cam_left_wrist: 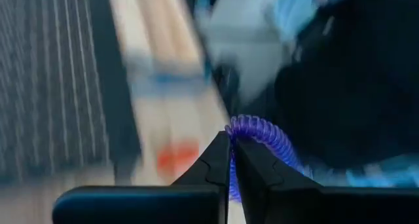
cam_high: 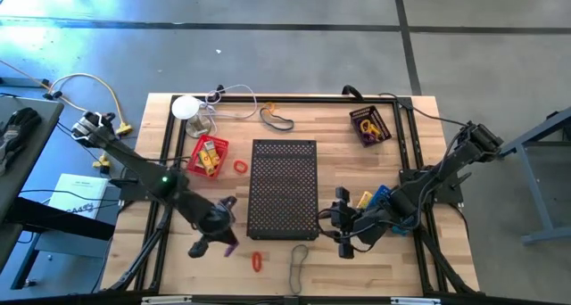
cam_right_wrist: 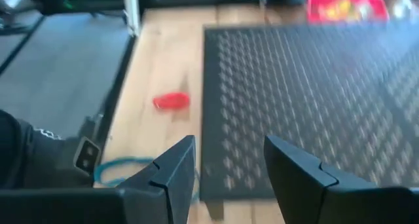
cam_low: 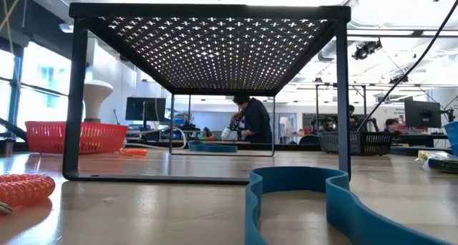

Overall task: Pick & Place Office Desk Supplies
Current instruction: Put the violet spring keychain into the black bin

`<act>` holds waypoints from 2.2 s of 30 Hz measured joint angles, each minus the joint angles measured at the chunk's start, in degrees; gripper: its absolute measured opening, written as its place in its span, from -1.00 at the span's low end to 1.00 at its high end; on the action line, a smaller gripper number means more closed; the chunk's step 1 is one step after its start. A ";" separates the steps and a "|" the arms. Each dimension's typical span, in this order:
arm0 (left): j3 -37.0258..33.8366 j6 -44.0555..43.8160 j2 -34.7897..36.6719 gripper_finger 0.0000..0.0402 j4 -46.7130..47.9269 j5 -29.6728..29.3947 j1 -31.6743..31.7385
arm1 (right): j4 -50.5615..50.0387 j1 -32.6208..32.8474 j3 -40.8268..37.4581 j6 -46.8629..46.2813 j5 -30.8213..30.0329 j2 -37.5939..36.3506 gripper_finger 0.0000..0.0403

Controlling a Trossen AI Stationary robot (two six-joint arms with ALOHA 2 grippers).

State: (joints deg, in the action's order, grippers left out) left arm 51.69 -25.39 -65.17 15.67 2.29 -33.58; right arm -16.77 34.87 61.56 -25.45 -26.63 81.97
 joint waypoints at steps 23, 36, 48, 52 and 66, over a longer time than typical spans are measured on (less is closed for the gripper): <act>0.03 22.14 -13.26 -0.96 -40.34 -1.87 5.33 | 45.86 -2.82 -0.02 33.26 -0.86 17.52 -0.16; 0.05 26.29 -13.50 -0.96 -40.19 -0.51 5.40 | 51.55 -8.66 -0.02 29.55 19.09 17.75 -0.16; 0.05 27.71 -13.50 -0.96 -40.12 -0.64 7.67 | 52.23 -9.90 -0.02 29.57 25.70 17.79 -0.27; 0.06 28.02 -13.71 -0.96 -40.24 -0.47 8.80 | 52.21 -9.96 -0.02 29.64 25.65 17.79 -0.41; 0.14 28.41 -14.55 -0.96 -41.26 -0.31 9.43 | 51.27 -9.90 -0.03 29.68 25.29 17.84 -0.96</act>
State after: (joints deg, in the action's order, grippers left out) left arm 51.83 3.02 -79.72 -25.58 1.98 -24.16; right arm 34.50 24.97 61.53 4.23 -1.34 99.81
